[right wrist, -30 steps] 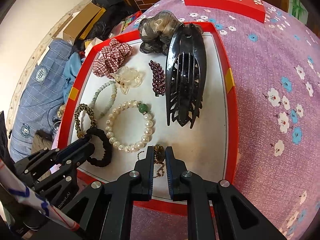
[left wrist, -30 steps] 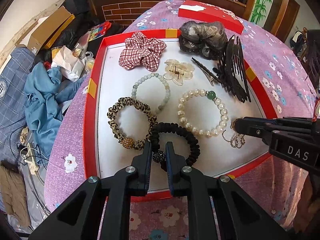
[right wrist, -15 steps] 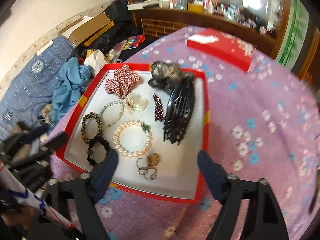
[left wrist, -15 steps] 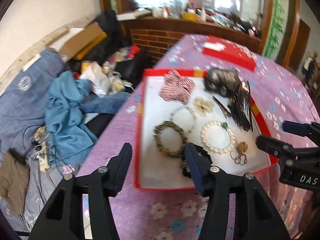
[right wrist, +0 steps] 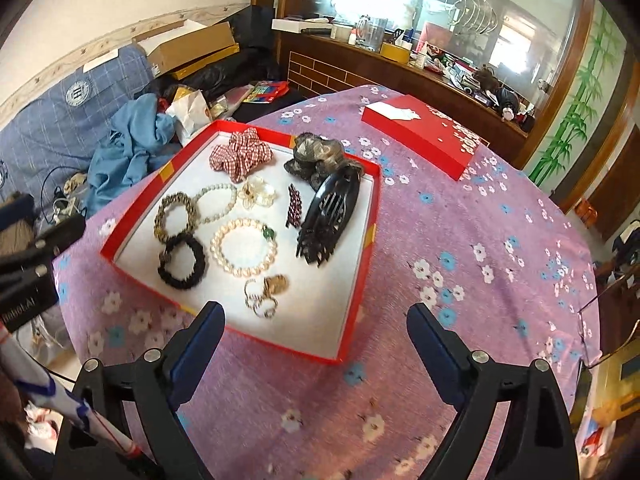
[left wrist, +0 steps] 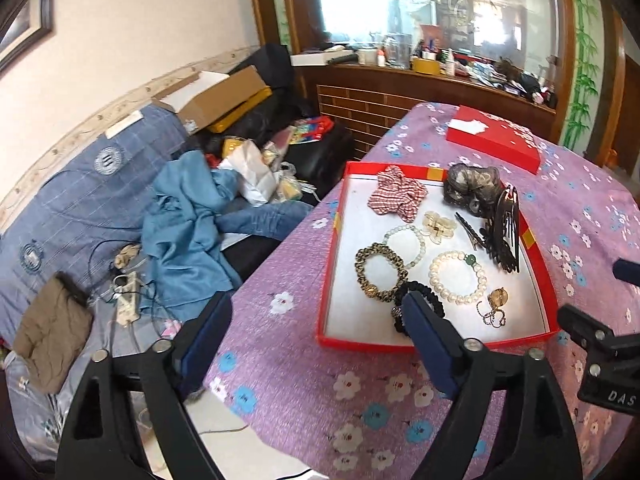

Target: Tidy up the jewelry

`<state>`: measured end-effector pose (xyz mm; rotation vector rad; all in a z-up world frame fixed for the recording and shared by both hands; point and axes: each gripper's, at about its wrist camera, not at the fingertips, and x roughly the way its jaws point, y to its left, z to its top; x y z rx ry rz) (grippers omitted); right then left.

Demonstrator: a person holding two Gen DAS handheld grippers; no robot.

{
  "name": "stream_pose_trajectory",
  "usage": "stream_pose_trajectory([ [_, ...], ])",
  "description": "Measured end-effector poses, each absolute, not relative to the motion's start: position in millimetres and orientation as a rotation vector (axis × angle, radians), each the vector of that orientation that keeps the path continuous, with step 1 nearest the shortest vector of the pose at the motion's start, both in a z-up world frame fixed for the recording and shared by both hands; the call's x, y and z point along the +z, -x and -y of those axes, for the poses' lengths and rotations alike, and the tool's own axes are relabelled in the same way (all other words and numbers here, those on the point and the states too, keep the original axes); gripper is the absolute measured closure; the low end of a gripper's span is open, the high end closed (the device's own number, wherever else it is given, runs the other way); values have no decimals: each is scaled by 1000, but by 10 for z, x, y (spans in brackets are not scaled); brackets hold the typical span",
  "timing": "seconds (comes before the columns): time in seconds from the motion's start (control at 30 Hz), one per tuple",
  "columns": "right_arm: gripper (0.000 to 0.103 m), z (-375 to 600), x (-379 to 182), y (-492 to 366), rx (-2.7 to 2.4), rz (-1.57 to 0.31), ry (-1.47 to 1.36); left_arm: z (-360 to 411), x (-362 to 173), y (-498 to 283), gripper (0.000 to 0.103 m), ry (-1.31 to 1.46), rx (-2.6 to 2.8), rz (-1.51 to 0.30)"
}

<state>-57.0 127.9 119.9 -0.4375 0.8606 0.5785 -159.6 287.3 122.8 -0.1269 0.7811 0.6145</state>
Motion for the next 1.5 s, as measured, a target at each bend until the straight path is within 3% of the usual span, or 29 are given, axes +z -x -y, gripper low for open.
stream_pose_trajectory([
  [0.67,8,-884,1261,769,603,-855,473,-2335,1432,1659,9,-7,723,-847],
  [1.5,8,-937,1205,842,642,-870,508,-2335,1327,1718,9,-49,818,-896],
])
